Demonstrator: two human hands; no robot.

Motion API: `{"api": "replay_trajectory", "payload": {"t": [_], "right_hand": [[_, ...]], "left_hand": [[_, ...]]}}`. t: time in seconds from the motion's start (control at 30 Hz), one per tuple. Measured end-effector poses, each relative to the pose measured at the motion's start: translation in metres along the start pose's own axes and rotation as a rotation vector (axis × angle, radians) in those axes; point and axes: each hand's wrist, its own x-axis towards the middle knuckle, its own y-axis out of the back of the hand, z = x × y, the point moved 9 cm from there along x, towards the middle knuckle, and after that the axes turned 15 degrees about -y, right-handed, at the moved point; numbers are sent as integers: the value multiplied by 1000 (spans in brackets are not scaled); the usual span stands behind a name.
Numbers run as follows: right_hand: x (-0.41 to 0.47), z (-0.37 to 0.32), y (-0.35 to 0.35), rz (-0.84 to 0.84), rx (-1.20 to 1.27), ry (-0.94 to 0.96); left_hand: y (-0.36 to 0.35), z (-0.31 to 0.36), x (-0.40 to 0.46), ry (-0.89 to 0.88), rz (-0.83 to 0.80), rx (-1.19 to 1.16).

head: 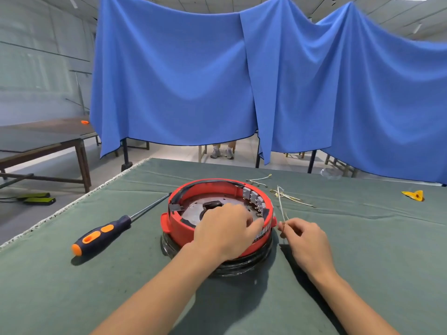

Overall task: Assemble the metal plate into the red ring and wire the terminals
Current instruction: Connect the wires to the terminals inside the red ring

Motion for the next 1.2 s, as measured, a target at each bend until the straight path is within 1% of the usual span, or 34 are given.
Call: {"api": "replay_trajectory", "payload": {"t": [0.07, 0.17, 0.27, 0.33, 0.43, 0.47, 0.5, 0.6, 0.63, 0.7, 0.8, 0.93, 1.0, 1.1, 1.2], "right_hand": [[-1, 2, 10, 35, 140, -21], [-2, 4, 21, 67, 339, -86], [-2, -5, 28, 10, 525, -118], [-2, -19, 36, -55, 621, -108], [-2, -45, 46, -201, 806, -95], [-2, -53, 48, -261, 878, -94], [-3, -60, 47, -321, 942, -98], [-9, -68, 32, -494, 1061, -160], [-12, -68, 25, -535, 1078, -194], [-17, -64, 13, -580, 1084, -257], [-20, -58, 2, -598, 1029, -306], [-24, -59, -7, -646, 995, -322], [-23, -57, -6, -614, 942, -314], [-19, -49, 1, -484, 819, -295], [-19, -47, 0, -465, 836, -309]], "left_hand": [[-4, -3, -1, -10, -35, -30], [-5, -21, -4, 22, -120, -171], [-8, -42, -10, 120, -179, -278], [-8, -46, -9, 143, -183, -278], [-1, -42, -2, 136, -110, -293], [1, -38, 0, 142, -86, -345], [3, -35, 1, 161, -52, -443], [8, -30, 5, 253, 91, -843], [9, -29, 5, 269, 125, -924], [8, -26, 5, 280, 145, -995], [10, -24, 4, 266, 156, -1041], [13, -25, 3, 258, 207, -1054], [13, -28, 2, 292, 233, -1045], [15, -35, -1, 350, 272, -1042], [17, -40, -4, 374, 318, -1027]]}}
